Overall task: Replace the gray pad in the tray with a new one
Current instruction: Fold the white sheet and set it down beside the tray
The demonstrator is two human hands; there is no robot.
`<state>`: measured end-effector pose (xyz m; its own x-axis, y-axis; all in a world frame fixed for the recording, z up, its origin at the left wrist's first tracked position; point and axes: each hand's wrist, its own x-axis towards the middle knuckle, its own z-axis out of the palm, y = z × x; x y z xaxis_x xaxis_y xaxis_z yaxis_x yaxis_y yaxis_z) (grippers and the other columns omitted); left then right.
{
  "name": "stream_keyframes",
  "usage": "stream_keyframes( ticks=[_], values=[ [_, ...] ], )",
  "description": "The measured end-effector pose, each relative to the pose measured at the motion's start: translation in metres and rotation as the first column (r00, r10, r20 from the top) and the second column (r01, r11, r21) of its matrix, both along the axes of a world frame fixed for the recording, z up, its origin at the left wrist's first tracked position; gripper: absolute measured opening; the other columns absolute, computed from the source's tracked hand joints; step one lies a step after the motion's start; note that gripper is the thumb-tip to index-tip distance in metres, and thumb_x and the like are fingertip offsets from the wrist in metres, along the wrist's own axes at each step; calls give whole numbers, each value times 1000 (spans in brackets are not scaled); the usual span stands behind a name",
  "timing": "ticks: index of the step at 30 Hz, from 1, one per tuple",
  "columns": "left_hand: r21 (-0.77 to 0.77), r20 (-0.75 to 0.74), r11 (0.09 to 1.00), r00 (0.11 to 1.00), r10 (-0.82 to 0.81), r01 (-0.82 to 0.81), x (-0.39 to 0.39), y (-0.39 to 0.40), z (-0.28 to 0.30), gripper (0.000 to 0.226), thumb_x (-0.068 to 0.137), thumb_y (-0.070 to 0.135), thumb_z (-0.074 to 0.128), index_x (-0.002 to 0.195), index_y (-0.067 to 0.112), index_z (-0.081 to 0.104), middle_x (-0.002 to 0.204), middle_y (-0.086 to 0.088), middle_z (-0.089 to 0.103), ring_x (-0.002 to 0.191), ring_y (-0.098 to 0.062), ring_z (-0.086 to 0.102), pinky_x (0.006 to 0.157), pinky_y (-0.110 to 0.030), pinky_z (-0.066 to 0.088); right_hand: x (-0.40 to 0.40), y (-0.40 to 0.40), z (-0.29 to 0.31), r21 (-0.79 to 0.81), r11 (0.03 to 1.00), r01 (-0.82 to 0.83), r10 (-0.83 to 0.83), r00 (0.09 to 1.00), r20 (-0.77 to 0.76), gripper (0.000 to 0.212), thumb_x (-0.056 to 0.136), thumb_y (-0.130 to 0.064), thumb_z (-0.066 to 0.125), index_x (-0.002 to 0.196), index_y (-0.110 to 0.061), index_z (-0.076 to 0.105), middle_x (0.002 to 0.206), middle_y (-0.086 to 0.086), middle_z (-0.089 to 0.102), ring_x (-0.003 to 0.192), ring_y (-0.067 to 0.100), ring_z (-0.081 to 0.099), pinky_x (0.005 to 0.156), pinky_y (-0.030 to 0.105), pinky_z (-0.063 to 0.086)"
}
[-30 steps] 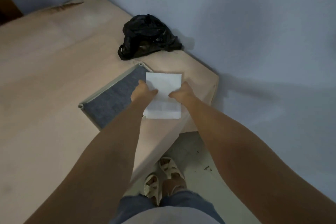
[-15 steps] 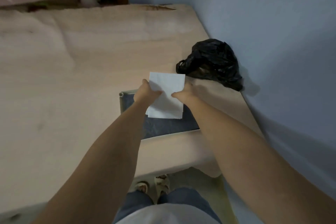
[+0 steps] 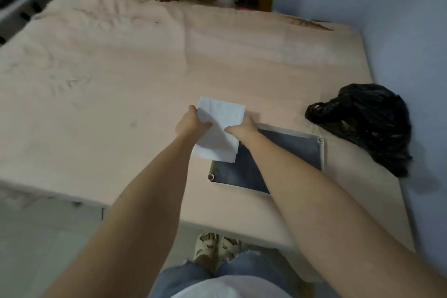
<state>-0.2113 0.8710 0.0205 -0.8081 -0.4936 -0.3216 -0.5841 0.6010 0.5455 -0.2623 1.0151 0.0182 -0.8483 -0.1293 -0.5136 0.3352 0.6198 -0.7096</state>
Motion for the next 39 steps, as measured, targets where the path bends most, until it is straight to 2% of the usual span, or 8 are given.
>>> stream_keyframes(
  ticks=[3, 5, 9, 17, 20, 28, 34, 39],
  values=[
    [-42, 25, 999, 999, 20, -19, 13, -26, -3, 52, 81, 37, 67, 115, 8, 40, 113, -12, 60, 102, -32, 59, 70, -33, 40, 12, -27, -6, 1, 999, -33, 33, 999, 19, 30, 76, -14, 72, 91, -12, 47, 101, 10, 60, 82, 21, 60, 67, 36, 53],
    [-65, 38, 998, 999, 29, -26, 20, -40, -7, 53, 81, 37, 67, 116, 8, 40, 114, -12, 60, 103, -32, 58, 70, -33, 39, 19, -42, -9, -1, 999, -32, 32, 999, 44, 43, 75, -14, 75, 109, -5, 50, 110, 9, 61, 100, 28, 61, 80, 38, 55],
    [-74, 59, 996, 997, 48, -44, 31, -61, -14, 53, 81, 36, 67, 117, 8, 41, 115, -12, 59, 105, -32, 58, 70, -32, 38, 30, -69, -16, 20, 998, -59, 58, 996, 70, 78, 76, -17, 74, 140, -3, 30, 124, 9, 57, 100, 22, 57, 77, 27, 46],
    [-48, 114, 998, 992, 56, -51, 41, -83, -27, 51, 82, 34, 66, 116, 6, 40, 114, -13, 59, 103, -33, 58, 71, -34, 41, 42, -97, -25, 173, 983, -63, 50, 996, 77, 58, 72, -20, 76, 121, -5, 48, 115, 9, 60, 103, 25, 60, 79, 30, 52],
    [-32, 121, 999, 992, 40, -36, 42, -85, -32, 50, 83, 34, 66, 116, 6, 40, 115, -14, 58, 104, -32, 58, 72, -33, 40, 45, -101, -26, 235, 968, -85, 68, 995, 77, 68, 74, -23, 76, 130, -3, 42, 123, 10, 56, 109, 26, 58, 75, 28, 48],
    [-41, 142, 999, 990, -4, 10, 44, -90, -40, 51, 84, 37, 63, 118, 7, 40, 117, -11, 54, 103, -30, 57, 72, -33, 40, 51, -111, -26, 369, 920, -133, 94, 988, 121, 83, 82, -21, 65, 148, -8, 16, 155, 17, 13, 134, 30, 37, 103, 39, 42],
    [-194, 115, 977, 991, -66, 87, 50, -89, -47, 53, 85, 40, 61, 117, 4, 43, 118, -12, 49, 109, -30, 52, 75, -35, 38, 63, -121, -19, 444, 895, -53, 46, 999, 27, 68, 90, -17, 58, 145, -5, 19, 145, 20, 27, 128, 34, 42, 98, 38, 43],
    [-507, 55, 817, 956, -288, 275, 59, -91, -55, 54, 95, 34, 40, 140, 6, 32, 144, -12, 37, 133, -26, 33, 105, -34, 26, 83, -125, -27, 734, 658, -171, 472, 853, -225, 62, 97, -29, 39, 142, 9, 19, 146, 25, 28, 133, 34, 32, 107, 36, 30]
  ],
)
